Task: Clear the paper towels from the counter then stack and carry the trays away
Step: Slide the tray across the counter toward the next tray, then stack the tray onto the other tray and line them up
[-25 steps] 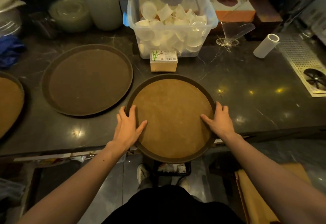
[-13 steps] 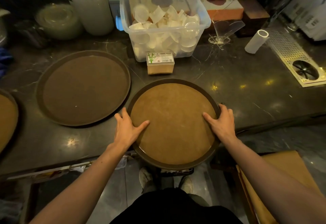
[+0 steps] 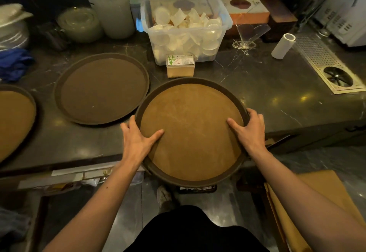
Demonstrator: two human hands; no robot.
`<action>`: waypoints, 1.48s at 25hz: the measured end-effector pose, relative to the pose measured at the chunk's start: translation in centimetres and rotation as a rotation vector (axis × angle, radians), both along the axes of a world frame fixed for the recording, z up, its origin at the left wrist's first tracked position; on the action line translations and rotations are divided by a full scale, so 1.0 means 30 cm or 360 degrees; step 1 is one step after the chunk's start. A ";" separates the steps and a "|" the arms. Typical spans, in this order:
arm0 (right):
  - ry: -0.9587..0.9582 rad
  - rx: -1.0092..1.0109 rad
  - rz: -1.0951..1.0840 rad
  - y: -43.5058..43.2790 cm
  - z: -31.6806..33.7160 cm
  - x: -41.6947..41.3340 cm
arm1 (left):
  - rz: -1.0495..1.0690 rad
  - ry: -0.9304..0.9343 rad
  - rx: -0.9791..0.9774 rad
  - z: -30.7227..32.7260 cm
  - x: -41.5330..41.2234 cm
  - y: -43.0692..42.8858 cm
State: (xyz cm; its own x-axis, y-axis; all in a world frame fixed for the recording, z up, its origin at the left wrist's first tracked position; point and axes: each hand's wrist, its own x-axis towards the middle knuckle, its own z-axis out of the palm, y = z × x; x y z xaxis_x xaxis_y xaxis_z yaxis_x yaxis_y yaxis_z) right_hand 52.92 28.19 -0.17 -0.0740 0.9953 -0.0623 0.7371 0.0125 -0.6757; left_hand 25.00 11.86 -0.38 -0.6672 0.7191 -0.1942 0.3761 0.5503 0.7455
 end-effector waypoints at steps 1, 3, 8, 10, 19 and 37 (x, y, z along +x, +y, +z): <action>0.0032 0.0011 0.0044 -0.008 0.013 0.001 | 0.0048 0.0021 -0.0011 0.015 0.015 -0.027; 0.0084 0.0046 0.0139 -0.038 0.036 0.000 | 0.0146 0.0062 -0.0006 0.044 0.052 -0.099; 0.0185 0.0072 0.0373 -0.143 0.058 -0.076 | 0.0433 0.0153 0.0035 0.094 0.094 -0.348; 0.0225 0.0049 0.0491 -0.208 0.066 -0.149 | 0.0558 0.0192 0.0045 0.113 0.086 -0.473; 0.0310 -0.0046 0.0992 -0.650 0.132 -0.638 | 0.1025 0.0357 0.0009 0.145 -0.144 -1.083; 0.0228 -0.0079 0.1171 -1.101 0.116 -1.429 | 0.1254 0.0278 -0.0031 0.099 -0.812 -1.573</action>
State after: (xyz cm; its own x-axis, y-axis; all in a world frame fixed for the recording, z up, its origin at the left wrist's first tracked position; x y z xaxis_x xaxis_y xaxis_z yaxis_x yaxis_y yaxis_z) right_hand 10.05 -4.84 3.33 -0.7301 0.6819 -0.0454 0.4550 0.4354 -0.7768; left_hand 0.63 -35.32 2.59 -0.9986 0.0223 -0.0476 -0.0174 0.7146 0.6994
